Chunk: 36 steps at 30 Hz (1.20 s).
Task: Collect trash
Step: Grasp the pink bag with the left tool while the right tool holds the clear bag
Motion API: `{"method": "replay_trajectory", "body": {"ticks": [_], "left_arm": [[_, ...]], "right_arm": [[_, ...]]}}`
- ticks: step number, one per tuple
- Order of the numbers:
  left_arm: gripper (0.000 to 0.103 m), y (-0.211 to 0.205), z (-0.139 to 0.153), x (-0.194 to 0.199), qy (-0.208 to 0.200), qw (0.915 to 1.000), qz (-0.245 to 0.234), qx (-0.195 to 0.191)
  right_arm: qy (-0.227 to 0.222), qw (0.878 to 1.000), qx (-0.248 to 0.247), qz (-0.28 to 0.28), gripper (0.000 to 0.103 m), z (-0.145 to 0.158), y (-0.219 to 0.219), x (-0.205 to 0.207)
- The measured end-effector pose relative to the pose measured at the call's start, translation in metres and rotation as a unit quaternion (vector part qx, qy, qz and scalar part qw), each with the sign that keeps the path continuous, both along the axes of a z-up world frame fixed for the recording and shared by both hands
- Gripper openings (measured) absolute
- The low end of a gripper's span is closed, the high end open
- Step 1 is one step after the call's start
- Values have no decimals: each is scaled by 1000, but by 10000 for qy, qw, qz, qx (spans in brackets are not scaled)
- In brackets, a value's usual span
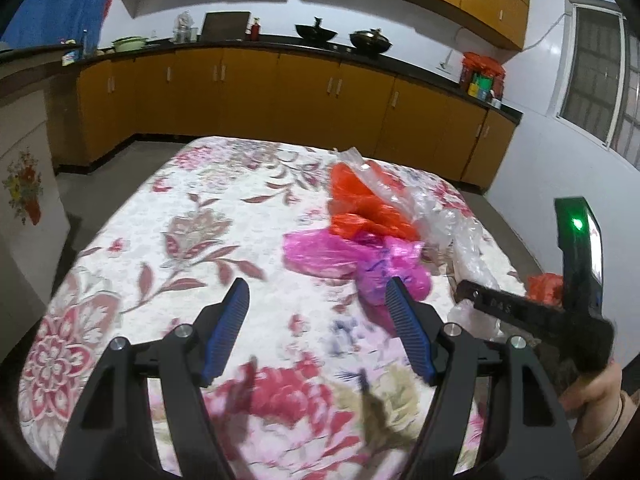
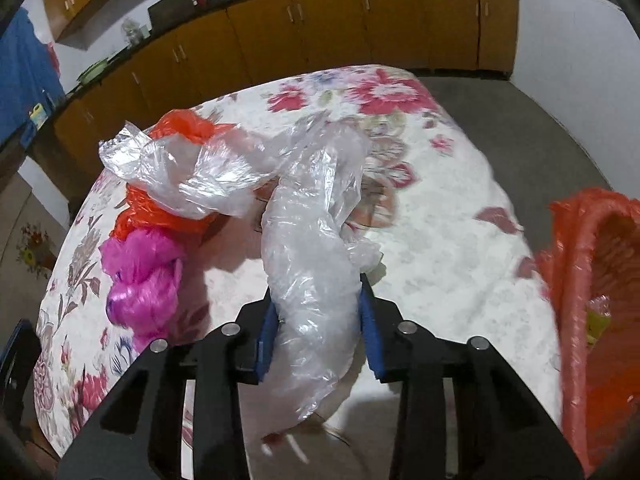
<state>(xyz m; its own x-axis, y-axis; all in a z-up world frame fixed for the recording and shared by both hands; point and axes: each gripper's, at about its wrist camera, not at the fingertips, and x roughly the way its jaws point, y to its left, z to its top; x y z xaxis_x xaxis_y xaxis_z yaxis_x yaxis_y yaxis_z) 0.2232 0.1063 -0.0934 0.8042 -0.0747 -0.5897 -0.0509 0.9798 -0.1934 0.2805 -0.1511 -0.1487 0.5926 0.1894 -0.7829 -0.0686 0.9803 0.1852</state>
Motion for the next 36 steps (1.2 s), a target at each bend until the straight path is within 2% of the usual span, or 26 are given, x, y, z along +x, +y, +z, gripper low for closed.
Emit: {"method": "replay_trajectory", "body": {"ticks": [3, 7, 14, 16, 18, 24, 36], "left_arm": [[71, -16, -1, 13, 42, 9997, -233, -64], [76, -39, -6, 36, 113, 9991, -415, 62], [76, -60, -24, 72, 519, 9974, -391, 298], [74, -59, -32, 79, 685, 9966, -346, 288], [64, -57, -36, 83, 732, 9965, -333, 239], [53, -52, -37, 84, 698, 9967, -392, 104], [49, -41, -29, 59, 567, 9975, -384, 142]], "right_arm": [[-8, 9998, 19, -174, 37, 0, -19, -12], [-39, 9992, 1, -388, 37, 1, -44, -28], [-49, 9983, 163, -560, 37, 7, -71, -47], [-64, 9983, 187, -557, 37, 9, -73, -48], [-77, 9982, 213, -553, 38, 10, -75, -48], [-88, 9982, 256, -532, 38, 11, -74, -50], [-120, 9986, 261, -440, 37, 18, -70, -60]]}}
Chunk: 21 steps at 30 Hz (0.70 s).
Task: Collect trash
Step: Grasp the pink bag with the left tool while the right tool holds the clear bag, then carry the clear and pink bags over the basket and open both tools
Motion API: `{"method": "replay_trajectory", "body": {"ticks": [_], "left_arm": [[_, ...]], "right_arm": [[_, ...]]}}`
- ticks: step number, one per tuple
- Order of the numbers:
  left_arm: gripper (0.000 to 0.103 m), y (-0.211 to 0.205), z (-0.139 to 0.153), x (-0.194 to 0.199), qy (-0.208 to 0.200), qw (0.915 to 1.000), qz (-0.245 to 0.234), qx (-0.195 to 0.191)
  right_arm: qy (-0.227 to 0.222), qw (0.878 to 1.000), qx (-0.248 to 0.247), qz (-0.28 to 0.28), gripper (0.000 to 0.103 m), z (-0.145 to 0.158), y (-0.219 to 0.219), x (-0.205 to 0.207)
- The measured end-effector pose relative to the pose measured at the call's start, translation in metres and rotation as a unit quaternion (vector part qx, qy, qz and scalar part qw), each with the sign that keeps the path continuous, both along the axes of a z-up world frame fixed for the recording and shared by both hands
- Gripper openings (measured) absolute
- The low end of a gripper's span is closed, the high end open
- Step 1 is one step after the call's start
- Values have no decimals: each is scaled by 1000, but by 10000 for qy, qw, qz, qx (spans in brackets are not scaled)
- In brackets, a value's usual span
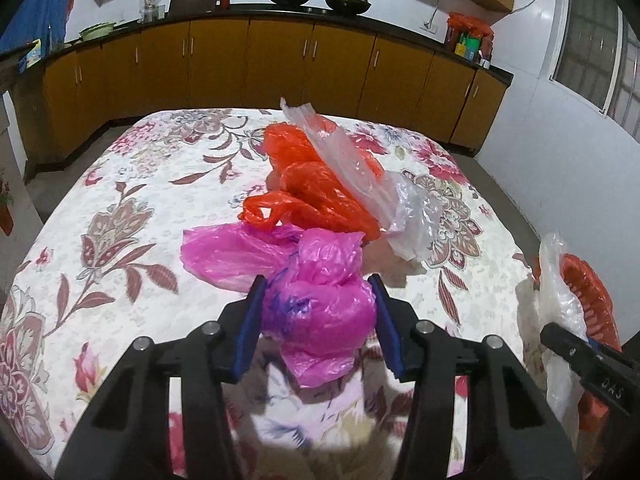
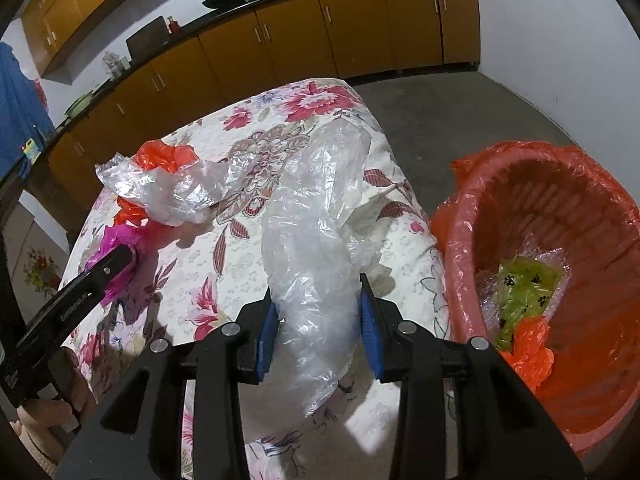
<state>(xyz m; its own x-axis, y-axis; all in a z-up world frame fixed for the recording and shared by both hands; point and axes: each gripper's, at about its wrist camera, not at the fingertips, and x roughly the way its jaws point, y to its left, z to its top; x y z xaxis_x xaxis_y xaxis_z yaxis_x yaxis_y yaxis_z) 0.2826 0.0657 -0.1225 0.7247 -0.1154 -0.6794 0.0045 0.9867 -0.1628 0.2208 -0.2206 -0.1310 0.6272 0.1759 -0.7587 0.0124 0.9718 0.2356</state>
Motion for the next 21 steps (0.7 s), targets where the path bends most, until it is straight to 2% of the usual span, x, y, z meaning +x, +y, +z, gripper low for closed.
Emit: {"method": "replay_trajectory", "body": {"ticks": [12, 21], "left_arm": [[46, 28, 7, -42, -176, 9997, 181, -22], [46, 20, 27, -57, -360, 9993, 53, -110]], "right_arm": [[-83, 9999, 27, 112, 37, 10, 6, -16], [-338, 9991, -216, 118, 38, 24, 6, -34]]}}
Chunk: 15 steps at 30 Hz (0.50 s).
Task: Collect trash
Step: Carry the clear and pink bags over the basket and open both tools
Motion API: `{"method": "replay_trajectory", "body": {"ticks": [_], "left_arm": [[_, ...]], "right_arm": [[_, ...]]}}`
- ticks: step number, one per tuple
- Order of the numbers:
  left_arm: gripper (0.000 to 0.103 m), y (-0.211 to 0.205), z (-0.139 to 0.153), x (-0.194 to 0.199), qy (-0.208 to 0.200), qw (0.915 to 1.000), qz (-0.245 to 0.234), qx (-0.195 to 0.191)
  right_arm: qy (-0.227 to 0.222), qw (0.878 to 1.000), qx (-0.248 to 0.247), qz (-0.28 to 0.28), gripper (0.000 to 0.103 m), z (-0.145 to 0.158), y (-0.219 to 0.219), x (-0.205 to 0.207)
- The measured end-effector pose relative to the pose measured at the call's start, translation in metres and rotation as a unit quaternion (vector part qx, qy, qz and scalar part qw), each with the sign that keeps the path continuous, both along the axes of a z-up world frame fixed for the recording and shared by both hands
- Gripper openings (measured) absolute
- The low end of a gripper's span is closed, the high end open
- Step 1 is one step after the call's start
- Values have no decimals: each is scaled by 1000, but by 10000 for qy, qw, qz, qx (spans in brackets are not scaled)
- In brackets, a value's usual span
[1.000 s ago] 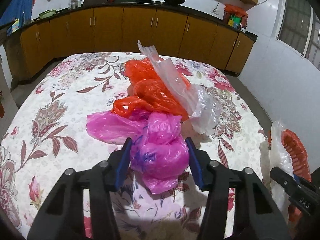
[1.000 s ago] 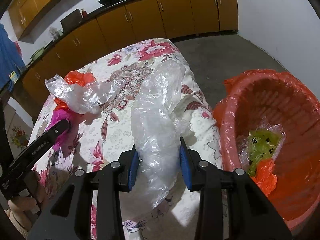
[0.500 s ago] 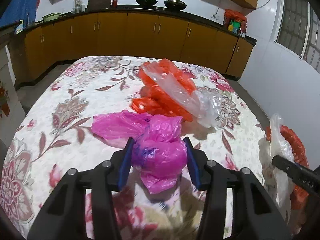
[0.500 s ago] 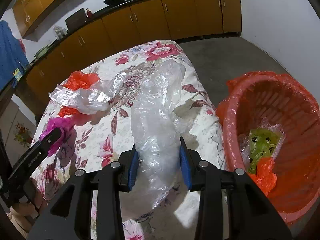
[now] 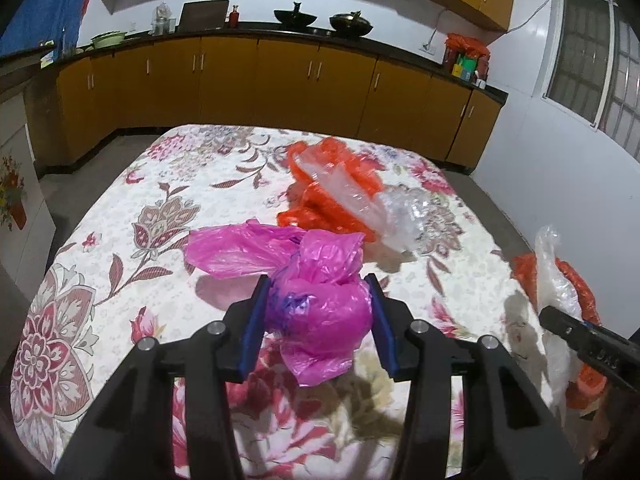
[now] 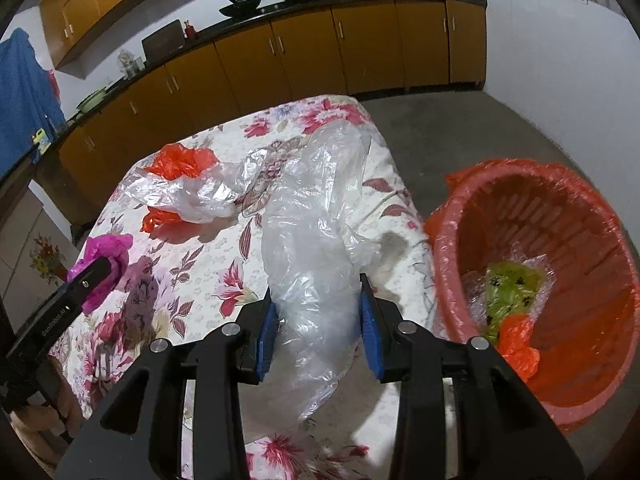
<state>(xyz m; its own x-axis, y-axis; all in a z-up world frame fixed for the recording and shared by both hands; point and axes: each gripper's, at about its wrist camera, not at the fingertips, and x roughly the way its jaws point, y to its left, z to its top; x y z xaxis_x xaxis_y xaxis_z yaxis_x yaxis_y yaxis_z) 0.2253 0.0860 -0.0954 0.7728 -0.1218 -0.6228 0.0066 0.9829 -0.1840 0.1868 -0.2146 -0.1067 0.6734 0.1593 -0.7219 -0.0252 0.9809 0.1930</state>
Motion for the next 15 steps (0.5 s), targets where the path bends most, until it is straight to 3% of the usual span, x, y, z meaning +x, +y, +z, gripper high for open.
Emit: {"method": "replay_trajectory", "body": {"ticks": [15], "left_arm": [[46, -53, 26, -17, -238, 9978, -611, -16]], "right_arm": [[-313, 9986, -264, -336, 37, 21, -27, -24]]}}
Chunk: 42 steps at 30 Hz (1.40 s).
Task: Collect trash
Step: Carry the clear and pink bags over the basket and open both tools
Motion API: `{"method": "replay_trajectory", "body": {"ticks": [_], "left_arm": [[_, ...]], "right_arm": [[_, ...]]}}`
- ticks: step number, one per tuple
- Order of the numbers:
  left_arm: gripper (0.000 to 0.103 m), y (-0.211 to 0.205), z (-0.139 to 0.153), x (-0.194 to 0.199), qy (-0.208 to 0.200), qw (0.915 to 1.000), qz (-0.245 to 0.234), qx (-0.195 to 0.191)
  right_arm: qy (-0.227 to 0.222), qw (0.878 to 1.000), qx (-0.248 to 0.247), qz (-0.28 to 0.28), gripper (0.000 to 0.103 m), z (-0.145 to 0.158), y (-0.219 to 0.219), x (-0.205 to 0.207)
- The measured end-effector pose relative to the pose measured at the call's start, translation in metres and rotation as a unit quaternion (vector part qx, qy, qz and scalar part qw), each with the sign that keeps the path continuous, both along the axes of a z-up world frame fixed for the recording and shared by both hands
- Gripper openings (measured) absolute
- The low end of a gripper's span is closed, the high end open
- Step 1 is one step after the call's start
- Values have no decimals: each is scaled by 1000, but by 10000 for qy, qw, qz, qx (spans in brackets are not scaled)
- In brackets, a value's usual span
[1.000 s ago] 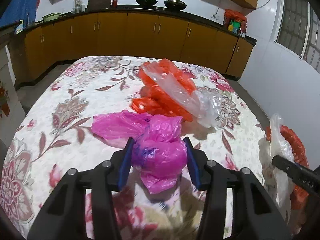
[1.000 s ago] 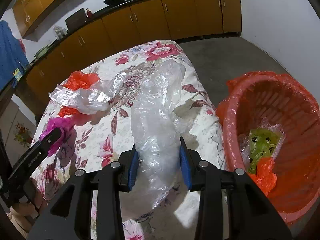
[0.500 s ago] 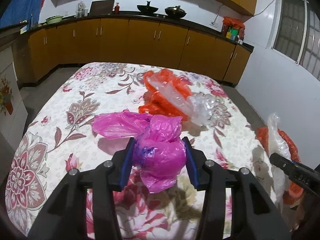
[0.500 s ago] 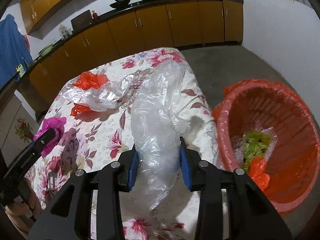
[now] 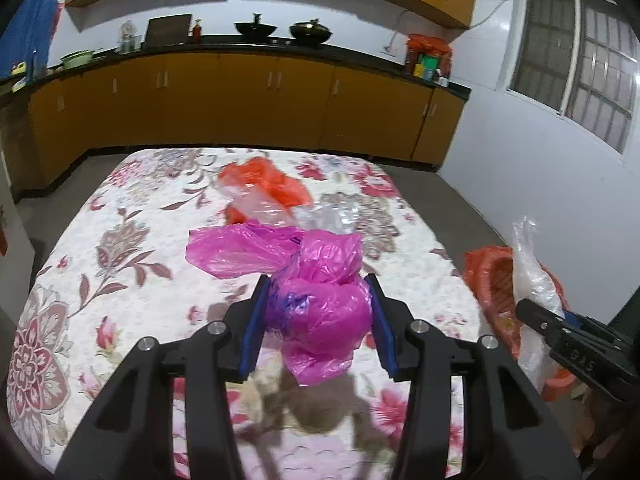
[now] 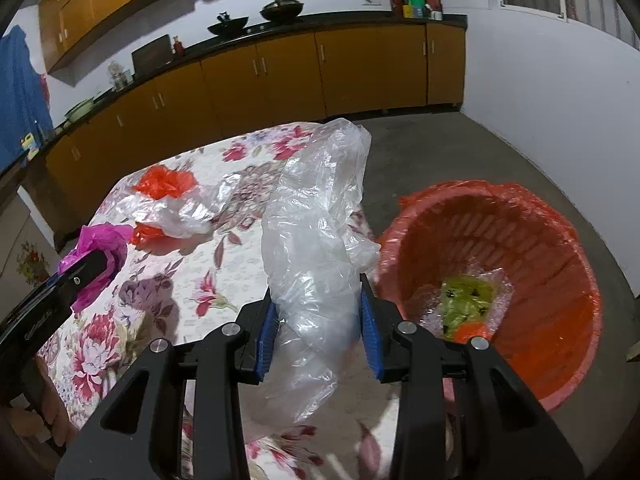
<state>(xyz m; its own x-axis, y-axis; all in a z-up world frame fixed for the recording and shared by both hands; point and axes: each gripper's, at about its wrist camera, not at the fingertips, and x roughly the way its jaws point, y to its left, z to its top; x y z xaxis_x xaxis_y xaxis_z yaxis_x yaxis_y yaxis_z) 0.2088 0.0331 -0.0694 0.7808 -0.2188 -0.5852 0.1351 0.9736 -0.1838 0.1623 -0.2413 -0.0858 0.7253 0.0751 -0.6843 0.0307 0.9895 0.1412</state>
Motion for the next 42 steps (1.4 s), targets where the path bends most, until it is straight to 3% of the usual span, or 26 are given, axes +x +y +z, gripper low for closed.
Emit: {"method": "replay_trajectory", "body": {"ticks": [30, 42], "left_arm": [[46, -116, 15, -17, -171, 9911, -1320, 43], [46, -157, 21, -10, -123, 9820, -1866, -278]], "right_arm": [[-183, 9937, 39, -1104, 37, 2, -98, -32], [-348, 9890, 123, -1430, 37, 15, -140, -39]]}}
